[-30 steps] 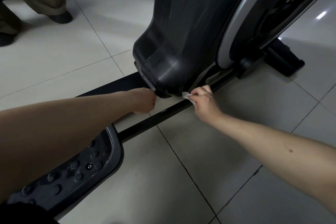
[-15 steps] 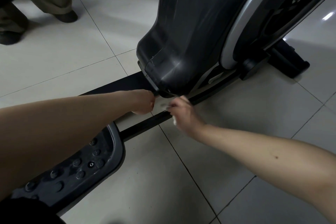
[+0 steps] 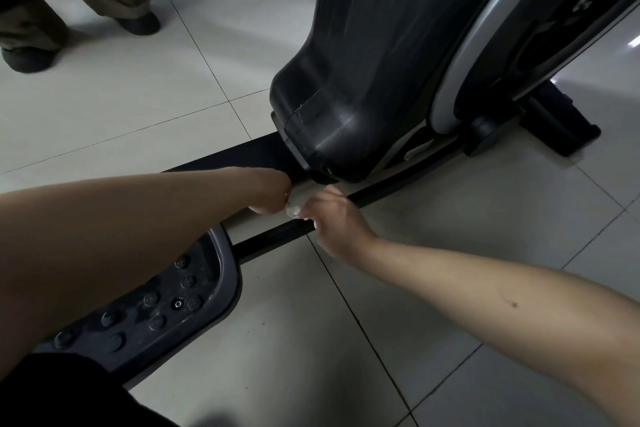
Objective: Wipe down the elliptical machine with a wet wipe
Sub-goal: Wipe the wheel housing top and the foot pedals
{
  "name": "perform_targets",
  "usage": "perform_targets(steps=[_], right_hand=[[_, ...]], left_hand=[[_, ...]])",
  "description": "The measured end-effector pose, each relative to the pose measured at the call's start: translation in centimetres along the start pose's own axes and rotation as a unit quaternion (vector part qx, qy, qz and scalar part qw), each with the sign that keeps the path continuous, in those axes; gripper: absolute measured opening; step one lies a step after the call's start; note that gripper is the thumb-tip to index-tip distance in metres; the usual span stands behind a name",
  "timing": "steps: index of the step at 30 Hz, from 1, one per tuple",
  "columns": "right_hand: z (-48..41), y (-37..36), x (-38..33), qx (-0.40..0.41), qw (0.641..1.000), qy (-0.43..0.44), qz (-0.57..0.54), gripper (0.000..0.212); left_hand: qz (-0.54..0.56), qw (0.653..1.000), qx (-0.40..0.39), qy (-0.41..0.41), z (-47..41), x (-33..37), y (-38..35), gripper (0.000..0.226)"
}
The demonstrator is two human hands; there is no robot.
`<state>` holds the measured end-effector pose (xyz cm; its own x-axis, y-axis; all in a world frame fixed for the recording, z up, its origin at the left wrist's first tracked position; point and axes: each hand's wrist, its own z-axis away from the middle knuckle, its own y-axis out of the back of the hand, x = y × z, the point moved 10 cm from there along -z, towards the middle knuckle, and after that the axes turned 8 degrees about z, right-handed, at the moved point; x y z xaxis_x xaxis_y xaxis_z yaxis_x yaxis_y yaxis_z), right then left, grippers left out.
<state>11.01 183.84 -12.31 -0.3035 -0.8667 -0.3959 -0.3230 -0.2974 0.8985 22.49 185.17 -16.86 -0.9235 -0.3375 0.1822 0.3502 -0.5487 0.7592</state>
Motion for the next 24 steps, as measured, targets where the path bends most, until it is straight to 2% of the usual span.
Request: perform_targets(steps=[3,7,9,13,15,18,21,24], right_hand=[[-0.1,0.4,1.4,-0.012,1.0,-0.004,-0.012,0.028],[1.1,3.5,7.2,0.048,0.995,-0.085,0.027,0.033],[0.7,3.1,6.4,0.057,0.993,-0.096,0.035,0.031],[-0.7,-1.4,-2.0,-0.028,1.0,-0.004,-0.003,0.023],[-1.2,-1.6,-2.2,-0.061,0.998,0.01,-0.02,0.023],[-0.9,0.9,2.3,-0.042,0.999,-0.026,-0.005,0.022],[-0.4,1.8,6.5,-0.031,0.992,-0.115,0.037,0.028],[-1.2,-1.1,2.9,-0.053,0.993,-0.101,0.011,0.035]], left_hand=[[0.018,1.0,0.007,0.012,0.1,-0.4,0.1,0.036],[0.027,0.999,0.007,0.019,0.5,-0.9,0.2,0.035],[-0.003,1.0,-0.002,0.01,0.6,-1.2,-0.1,0.035],[-0.041,0.999,-0.002,0.02,0.3,-2.2,-0.1,0.031],[-0.043,0.999,-0.002,0.023,0.3,-2.2,0.0,0.031],[-0.035,0.999,-0.002,0.022,0.7,-2.3,0.0,0.036],[-0.027,0.999,-0.005,0.033,1.1,-2.9,-0.2,0.037],[-0.048,0.998,-0.004,0.037,1.2,-3.7,-0.1,0.033]])
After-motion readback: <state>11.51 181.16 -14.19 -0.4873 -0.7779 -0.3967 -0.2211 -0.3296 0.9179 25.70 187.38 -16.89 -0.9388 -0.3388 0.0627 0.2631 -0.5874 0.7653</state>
